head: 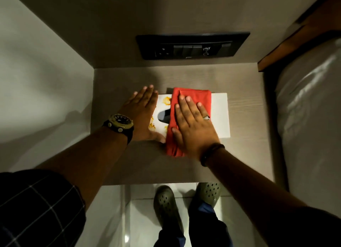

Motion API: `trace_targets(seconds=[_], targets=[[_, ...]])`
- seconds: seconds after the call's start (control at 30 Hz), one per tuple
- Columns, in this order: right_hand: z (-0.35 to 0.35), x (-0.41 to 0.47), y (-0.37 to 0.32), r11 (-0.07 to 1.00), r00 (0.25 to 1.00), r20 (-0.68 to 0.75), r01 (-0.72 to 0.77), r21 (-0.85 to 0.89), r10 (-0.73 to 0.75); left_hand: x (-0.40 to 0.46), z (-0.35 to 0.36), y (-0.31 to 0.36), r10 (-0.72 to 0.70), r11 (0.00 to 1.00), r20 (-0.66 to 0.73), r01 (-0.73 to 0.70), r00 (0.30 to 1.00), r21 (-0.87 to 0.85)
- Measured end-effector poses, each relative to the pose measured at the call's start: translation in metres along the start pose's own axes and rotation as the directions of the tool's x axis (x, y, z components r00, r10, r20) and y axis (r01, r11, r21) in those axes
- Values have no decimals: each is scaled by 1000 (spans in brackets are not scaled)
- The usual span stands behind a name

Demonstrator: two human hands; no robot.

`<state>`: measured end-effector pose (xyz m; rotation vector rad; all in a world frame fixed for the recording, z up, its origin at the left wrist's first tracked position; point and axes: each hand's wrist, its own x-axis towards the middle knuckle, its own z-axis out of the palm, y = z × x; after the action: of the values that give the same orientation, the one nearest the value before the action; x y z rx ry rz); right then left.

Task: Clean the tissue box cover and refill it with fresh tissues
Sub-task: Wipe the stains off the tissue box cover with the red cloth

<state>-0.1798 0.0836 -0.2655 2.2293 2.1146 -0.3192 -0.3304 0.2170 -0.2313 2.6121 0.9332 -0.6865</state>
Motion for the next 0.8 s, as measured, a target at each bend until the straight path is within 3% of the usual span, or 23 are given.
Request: trace_targets(seconds=[0.13,0.33,0.43,0.5,0.7,0.8], targets=[[3,-27,42,1000,999,-53,3,-16,-4,0,2,-2,-15,1000,19,14,1000,8],[-2,-14,72,947,956,-78,-266,178,284,2,7,-3,-5,1000,-11,5,1000,23],[-6,6,54,928,926,-89,-355,117,366,4,9,-5,-4,1000,-11,4,1000,8],[-5,12,35,940,938,-86,-330,85,336,4,8,-4,-4,1000,-17,4,1000,13],[7,-25,31,999,998,-48,-41,-20,40,3,4,-1,-23,1000,7,23,1000,22],[8,-32,51,993,989,-94,-113,24,115,4,5,0,-37,999,19,37,999,33]])
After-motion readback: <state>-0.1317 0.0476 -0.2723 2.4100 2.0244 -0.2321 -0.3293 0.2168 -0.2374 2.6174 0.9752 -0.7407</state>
